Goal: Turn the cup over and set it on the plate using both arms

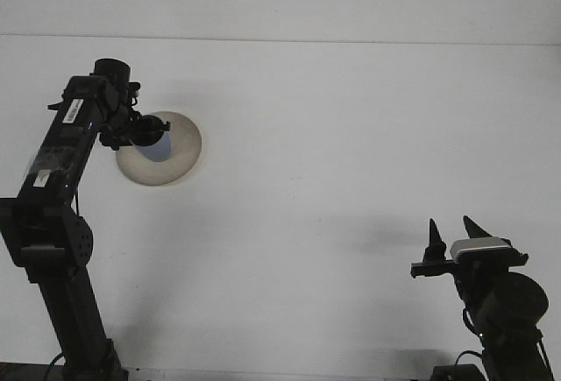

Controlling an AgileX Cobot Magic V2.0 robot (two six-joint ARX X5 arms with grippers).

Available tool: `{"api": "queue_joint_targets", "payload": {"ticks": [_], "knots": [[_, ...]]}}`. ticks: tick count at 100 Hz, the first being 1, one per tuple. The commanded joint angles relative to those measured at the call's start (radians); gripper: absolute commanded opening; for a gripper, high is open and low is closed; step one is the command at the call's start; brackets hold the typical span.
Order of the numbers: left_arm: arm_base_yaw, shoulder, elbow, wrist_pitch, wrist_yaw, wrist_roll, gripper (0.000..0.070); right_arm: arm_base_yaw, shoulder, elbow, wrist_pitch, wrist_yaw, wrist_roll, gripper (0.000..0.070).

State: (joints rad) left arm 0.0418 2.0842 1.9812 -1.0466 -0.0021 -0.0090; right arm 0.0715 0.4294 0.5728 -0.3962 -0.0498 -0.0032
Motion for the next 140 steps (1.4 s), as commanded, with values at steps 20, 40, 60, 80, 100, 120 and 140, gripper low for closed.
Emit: {"api": "queue_joint_targets", "payload": {"ticks": [20,40,60,80,100,120,140], "knots": [[0.005,0.021,0.063,-0.010,0.002,-0.014,0.0473,0.001,0.002,0.009,0.014,0.002,0.002,0.0406],[0.003,0.012,0.206,-0.088,0.003,-0.029,0.0473,0.001,0.002,0.009,0.014,0.002,0.002,0.0407],[0.003,-0.059,0.272,-0.140,0.003,-0.033,0.0472,0.001,0.002,0.009,0.014,0.002,0.002,0.0406],[0.003,-0.168,0.271,-0.202,0.003,-0.034,0.0472,0.001,0.002,0.008,0.014,0.002,0.002,0.0406],[-0.008,-0.291,0.228,-0.209,0.003,-0.037,0.0472,0.001,0.002,0.009,0.014,0.002,0.002,0.0406],[-0.040,-0.476,0.056,-0.153,0.002,-0.038,0.0471,0.001,0.002,0.009,0.013,0.001,0.002,0.0406],[-0.072,-0.752,-0.299,0.048,0.002,-0.040,0.0471,0.001,0.002,0.009,0.013,0.001,0.002,0.0406]]}}
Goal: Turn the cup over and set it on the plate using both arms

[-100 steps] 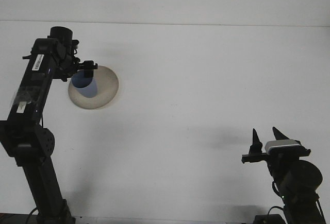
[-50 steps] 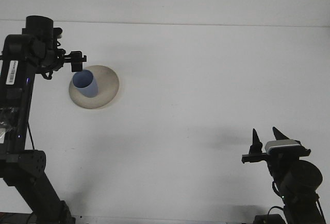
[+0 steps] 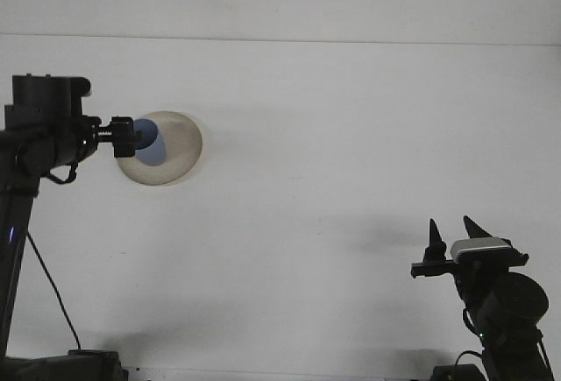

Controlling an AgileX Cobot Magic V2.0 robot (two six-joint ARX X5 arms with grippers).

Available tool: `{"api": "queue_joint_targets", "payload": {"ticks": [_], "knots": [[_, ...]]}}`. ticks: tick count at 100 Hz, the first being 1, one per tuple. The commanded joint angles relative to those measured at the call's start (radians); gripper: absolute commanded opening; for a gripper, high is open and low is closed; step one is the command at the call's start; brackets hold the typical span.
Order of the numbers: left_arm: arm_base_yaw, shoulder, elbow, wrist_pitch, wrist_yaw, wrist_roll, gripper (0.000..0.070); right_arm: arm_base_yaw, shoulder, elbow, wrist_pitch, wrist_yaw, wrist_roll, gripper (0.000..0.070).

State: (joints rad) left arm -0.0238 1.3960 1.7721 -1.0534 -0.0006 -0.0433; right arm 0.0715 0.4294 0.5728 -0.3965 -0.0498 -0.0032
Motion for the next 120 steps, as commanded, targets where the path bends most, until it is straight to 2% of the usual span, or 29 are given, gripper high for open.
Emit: {"api": "queue_joint_targets", "payload": {"ticks": [1,36,51,67,95,99,103,114,120], "knots": [[-0.007,-0.079,-0.110,0.067,0.000,-0.006,0.0471,0.001,0.002,0.009,0.014,0.001,0.002,0.0406],[-0.010,-0.599,-0.750,0.508,0.000,-0.014,0.0471,0.001,0.002,0.009,0.012,0.001,0.003,0.0406],[-0.010,-0.793,-0.955,0.633,0.000,-0.009,0.0471,0.001,0.002,0.009,0.011,0.001,0.003,0.0406],[-0.010,-0.912,-1.052,0.653,0.000,-0.009,0.0469,0.001,0.002,0.009,0.011,0.001,0.003,0.0406],[-0.010,-0.927,-1.055,0.629,0.001,-0.011,0.0455,0.001,0.002,0.009,0.021,0.001,0.003,0.0405],[-0.010,-0.927,-1.055,0.628,0.001,-0.011,0.0427,0.001,0.002,0.009,0.023,0.001,0.003,0.0397],[-0.010,-0.927,-1.055,0.628,0.000,-0.011,0.0352,0.001,0.002,0.009,0.026,0.001,0.003,0.0352],[-0.010,-0.927,-1.056,0.627,0.001,-0.011,0.0090,0.001,0.002,0.009,0.026,0.001,0.003,0.0097],[-0.010,-0.927,-1.055,0.623,0.001,-0.011,0.0000,0.001,0.002,0.009,0.026,0.001,0.003,0.0002]]}}
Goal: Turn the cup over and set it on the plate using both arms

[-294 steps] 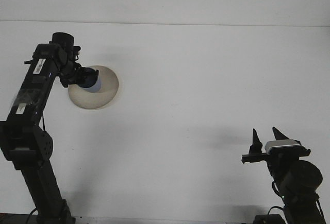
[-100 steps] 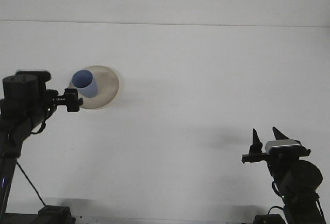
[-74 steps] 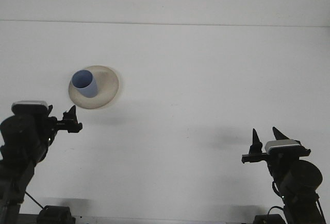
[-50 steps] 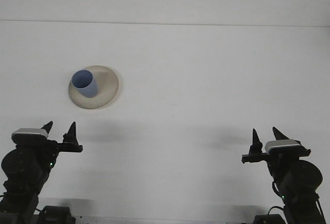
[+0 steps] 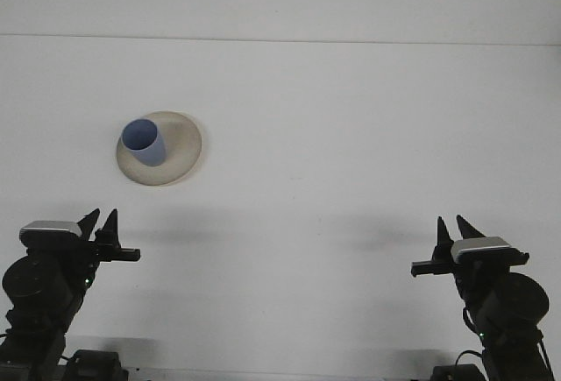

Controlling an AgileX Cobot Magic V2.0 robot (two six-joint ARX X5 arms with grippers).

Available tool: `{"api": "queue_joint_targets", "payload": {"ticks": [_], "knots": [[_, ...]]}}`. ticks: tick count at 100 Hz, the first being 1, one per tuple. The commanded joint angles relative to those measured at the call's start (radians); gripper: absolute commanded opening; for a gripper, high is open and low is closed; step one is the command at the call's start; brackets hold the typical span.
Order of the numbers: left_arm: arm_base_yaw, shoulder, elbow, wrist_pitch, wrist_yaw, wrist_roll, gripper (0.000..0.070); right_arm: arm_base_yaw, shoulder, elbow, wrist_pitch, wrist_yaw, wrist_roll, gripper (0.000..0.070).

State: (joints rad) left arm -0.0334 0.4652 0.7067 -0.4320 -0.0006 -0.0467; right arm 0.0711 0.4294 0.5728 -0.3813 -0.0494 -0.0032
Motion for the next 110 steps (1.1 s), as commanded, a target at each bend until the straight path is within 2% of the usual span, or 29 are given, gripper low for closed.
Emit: {"api": "queue_joint_targets", "payload": {"ticks": [1,110], "knots": [[0.000,0.003,0.010,0.000,0.001,-0.007,0.0000,0.002,0.002,0.009,0.011,0.001,0.003,0.0000],[0.000,0.002,0.010,-0.003,0.000,-0.007,0.0013,0.002,0.002,0.009,0.015,0.000,0.003,0.0000]]}}
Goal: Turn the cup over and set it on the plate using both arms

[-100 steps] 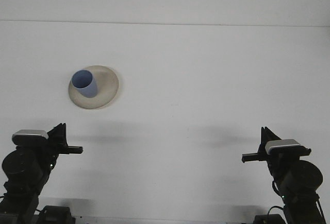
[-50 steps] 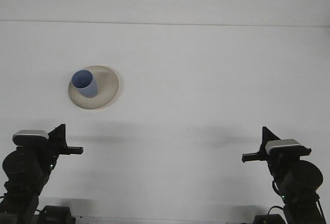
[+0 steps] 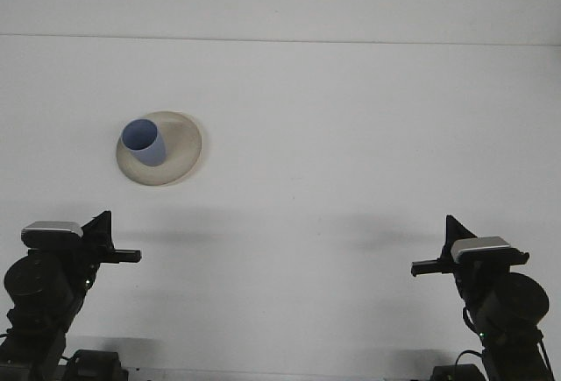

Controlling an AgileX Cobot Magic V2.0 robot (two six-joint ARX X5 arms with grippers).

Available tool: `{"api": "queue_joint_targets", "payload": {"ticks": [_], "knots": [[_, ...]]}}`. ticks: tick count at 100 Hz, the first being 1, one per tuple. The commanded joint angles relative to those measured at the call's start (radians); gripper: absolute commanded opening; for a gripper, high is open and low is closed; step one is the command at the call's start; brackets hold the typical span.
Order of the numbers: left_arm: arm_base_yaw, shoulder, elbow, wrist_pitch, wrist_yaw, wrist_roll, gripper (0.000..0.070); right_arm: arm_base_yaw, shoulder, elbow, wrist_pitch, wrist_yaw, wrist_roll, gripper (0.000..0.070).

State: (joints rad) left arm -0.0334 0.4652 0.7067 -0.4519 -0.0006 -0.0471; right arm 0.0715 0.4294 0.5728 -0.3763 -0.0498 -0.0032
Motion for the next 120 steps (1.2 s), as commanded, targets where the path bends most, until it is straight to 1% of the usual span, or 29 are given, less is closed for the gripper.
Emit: {"api": "queue_joint_targets", "payload": {"ticks": [1,10,18,33,41,61,80,96,120], "knots": [[0.000,0.002,0.010,0.022,0.000,-0.006,0.0013,0.001,0.002,0.009,0.010,0.000,0.003,0.0000],[0.000,-0.003,0.002,0.054,0.000,-0.007,0.0013,0.001,0.002,0.009,0.010,0.000,0.003,0.0000],[0.000,-0.016,-0.031,0.124,0.000,-0.007,0.0013,0.001,0.002,0.009,0.010,0.000,0.003,0.0000],[-0.001,-0.101,-0.187,0.326,0.000,-0.010,0.0013,0.001,0.002,0.009,0.010,0.000,0.003,0.0000],[-0.001,-0.161,-0.274,0.380,0.000,-0.011,0.0013,0.001,0.002,0.009,0.010,0.000,0.003,0.0000],[-0.001,-0.331,-0.474,0.461,0.000,-0.010,0.0013,0.001,0.002,0.009,0.010,0.000,0.003,0.0000],[0.000,-0.463,-0.579,0.462,0.000,-0.015,0.0013,0.001,0.002,0.009,0.010,0.000,0.003,0.0000],[0.000,-0.462,-0.592,0.491,0.000,-0.014,0.0013,0.001,0.002,0.009,0.012,0.000,0.003,0.0000],[0.000,-0.462,-0.659,0.646,0.001,-0.022,0.0013,0.001,0.002,0.009,0.038,0.000,0.003,0.0000]]}}
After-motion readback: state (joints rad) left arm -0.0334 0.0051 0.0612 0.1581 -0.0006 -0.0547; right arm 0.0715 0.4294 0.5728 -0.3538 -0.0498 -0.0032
